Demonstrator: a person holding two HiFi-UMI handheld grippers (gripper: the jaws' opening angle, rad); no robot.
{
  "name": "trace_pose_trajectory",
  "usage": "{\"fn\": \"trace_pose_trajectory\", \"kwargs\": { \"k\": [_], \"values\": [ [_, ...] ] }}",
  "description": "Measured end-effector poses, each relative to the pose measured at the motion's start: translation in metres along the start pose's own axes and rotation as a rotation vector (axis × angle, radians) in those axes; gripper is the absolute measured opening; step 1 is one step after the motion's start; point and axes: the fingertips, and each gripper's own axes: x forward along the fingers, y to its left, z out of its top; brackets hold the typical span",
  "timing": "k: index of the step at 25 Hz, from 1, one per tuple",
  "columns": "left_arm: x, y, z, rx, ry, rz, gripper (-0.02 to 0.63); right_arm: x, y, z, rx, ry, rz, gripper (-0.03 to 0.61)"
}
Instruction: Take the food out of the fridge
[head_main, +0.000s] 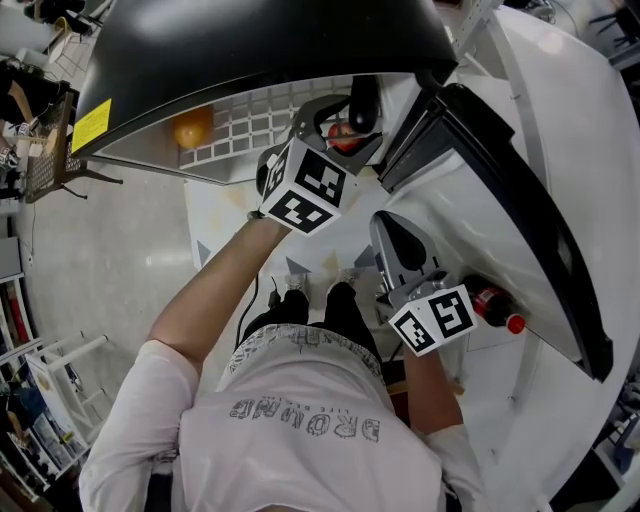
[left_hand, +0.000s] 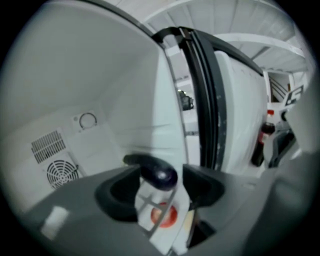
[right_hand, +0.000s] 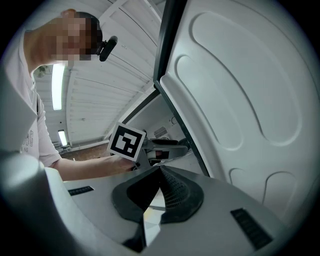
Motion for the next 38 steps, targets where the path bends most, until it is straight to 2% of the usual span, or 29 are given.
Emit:
{"fn": "trace_pose_trajectory", "kwargs": {
  "k": [7,16,24,31,38],
  "values": [
    [0.007,0.004,-0.003,-0.003,0.022,0.030,0.264,-0.001,-0.005,-0.003,0.007,0.004,-0.005,0.002],
    [-0.002,0.009,-0.005,-0.023,0.000,0.040,0.236,0.002,-0.005,-0.004,0.020,0.007,-0.006,0.002],
    [-0.039,0.017,-0.005,-0.057,-0.066,0.043,0.232,0.008,0.003,0.000,-0.003,-0.003,-0.028,0.002],
    [-0.085,0.017,-0.003,-0.095,-0.170,-0.015,0.230,0.016,0.020,0.000,-0.022,-0.014,-0.064,0.002],
    [-0.132,0.024,-0.019,-0.113,-0.212,-0.039,0.230,0.023,0.039,0.000,-0.047,-0.020,-0.109,0.002]
  ]
}}
